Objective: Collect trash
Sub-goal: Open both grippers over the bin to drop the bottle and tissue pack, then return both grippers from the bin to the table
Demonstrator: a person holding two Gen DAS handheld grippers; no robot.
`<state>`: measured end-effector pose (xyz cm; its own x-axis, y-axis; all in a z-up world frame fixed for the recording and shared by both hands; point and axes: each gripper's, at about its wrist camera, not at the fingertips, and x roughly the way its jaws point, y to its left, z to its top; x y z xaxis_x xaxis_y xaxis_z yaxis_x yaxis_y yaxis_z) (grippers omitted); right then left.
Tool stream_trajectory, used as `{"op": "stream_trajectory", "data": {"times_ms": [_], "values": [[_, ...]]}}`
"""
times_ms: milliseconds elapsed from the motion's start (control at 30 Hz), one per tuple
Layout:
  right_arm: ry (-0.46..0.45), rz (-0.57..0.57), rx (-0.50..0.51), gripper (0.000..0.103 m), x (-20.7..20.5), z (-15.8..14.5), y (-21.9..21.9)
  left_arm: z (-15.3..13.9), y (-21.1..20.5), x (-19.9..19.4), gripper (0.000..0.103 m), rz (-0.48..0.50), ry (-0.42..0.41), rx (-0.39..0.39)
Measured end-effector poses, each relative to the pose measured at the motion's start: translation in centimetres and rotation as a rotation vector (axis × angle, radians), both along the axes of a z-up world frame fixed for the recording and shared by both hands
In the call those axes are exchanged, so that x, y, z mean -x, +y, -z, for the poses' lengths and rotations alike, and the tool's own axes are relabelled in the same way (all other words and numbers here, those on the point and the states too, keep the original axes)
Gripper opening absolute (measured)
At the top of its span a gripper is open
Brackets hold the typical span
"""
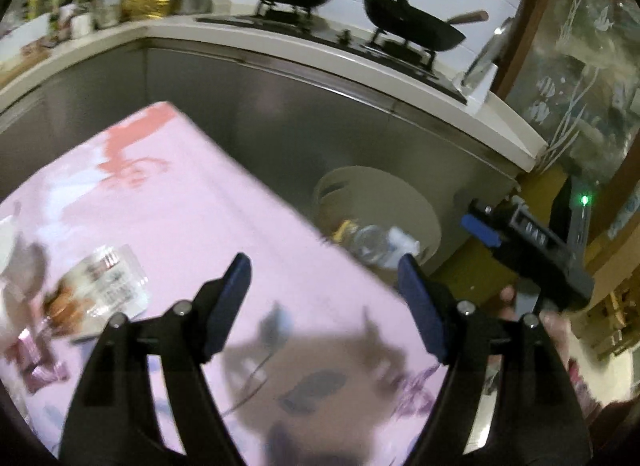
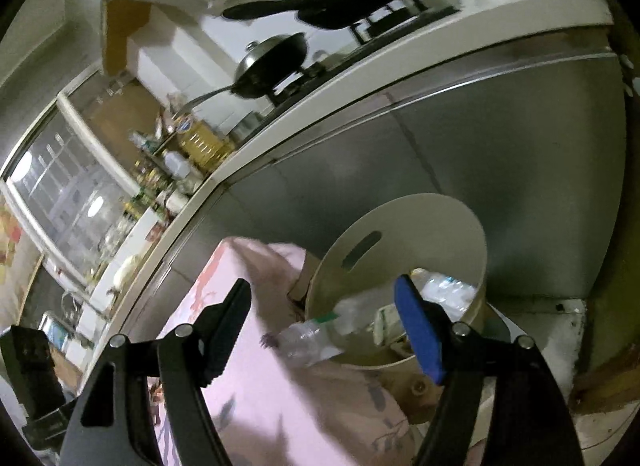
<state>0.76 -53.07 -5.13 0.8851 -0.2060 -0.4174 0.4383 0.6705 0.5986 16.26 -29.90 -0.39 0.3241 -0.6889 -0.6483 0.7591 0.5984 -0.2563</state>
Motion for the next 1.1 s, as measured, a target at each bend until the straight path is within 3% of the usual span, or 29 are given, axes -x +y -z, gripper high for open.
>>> {"op": "stream_trajectory", "data": {"times_ms": [167, 333, 433, 533, 733, 767, 800, 900, 1100], "values": [[0.168, -0.170, 0.159, 0.072, -4.0, 0.2, 4.0, 0.8, 5.2, 0.9, 0.073, -0.062, 0.002, -0.011], [0.358, -0.238, 0.416, 0.071, -7.2, 1.4, 6.4, 2.4, 7.9, 0.5, 0.073, -0.119, 0.069, -0.008], [0.422, -0.267, 0.498, 0.071, -8.3, 2.2, 6.8, 3.3, 8.3, -0.1, 0.073, -0.138, 0.107, -0.005], [0.416, -0.281, 0.485, 0.070, -8.0, 2.2, 6.5, 3.5, 7.9, -0.4, 0.073, -0.135, 0.126, -0.003], [0.453, -0.238, 0.437, 0.047, -8.2, 2.5, 4.6, 3.5, 6.3, 0.0, 0.073, -0.100, 0.105, -0.016], [0.464, -0.239, 0.413, 0.039, -8.4, 2.8, 4.1, 3.5, 6.0, 0.1, 0.073, -0.094, 0.103, -0.018], [0.471, -0.243, 0.395, 0.023, -8.7, 3.0, 3.8, 3.5, 5.8, 0.3, 0.073, -0.087, 0.099, -0.020], [0.452, -0.249, 0.363, 0.019, -8.7, 3.0, 3.5, 3.3, 5.5, 0.8, 0.073, -0.075, 0.075, -0.023], [0.332, -0.219, 0.215, 0.012, -8.2, 0.9, 1.8, 3.0, 5.9, 0.8, 0.073, -0.082, 0.073, -0.016]]}}
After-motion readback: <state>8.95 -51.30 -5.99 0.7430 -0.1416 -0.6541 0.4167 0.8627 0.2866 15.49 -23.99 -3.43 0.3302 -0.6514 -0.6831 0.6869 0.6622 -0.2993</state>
